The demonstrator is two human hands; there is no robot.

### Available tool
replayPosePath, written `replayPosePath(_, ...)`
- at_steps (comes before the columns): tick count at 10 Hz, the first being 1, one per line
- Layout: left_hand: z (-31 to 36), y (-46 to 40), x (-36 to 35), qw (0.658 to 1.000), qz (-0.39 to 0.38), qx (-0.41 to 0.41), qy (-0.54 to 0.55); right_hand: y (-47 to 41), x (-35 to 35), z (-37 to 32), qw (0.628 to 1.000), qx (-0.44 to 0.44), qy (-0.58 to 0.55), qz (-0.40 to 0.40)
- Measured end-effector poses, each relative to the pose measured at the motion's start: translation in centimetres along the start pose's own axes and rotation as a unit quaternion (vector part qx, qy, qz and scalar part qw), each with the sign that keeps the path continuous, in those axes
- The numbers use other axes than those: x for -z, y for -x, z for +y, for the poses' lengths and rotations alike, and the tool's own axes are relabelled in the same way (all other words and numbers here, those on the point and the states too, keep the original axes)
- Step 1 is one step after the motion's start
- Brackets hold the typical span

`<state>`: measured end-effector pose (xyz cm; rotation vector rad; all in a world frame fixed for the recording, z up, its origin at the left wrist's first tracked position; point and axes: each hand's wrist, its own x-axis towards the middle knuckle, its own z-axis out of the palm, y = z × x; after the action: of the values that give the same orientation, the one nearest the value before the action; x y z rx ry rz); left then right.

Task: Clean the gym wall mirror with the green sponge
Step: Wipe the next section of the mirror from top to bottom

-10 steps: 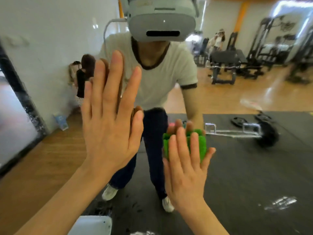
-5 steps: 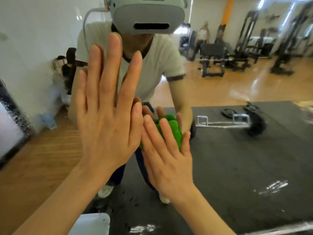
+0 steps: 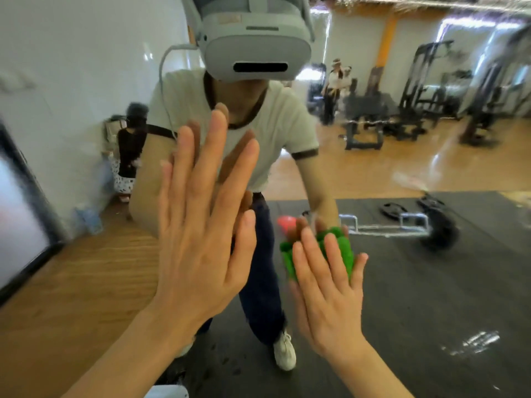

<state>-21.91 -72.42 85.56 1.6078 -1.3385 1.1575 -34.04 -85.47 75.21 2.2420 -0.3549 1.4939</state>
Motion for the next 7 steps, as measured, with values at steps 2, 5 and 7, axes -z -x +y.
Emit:
replayPosePath(2,-5.9,2.8,4.2,0.997,0.015,0.077,-0.029,-14.4,2.3,1.3,0.983,-0.08,-0.048,0.159)
replayPosePath(5,-8.9,4.5,4.6,0.995,0.009,0.056,-0.083,-4.2,1.2,1.3,0.977,0.205,0.041,-0.041)
replayPosePath(7,-9.0,4.9,4.4,0.992,0.014,0.052,-0.112,-18.5,2.5,-0.5,0.979,0.026,-0.074,0.19)
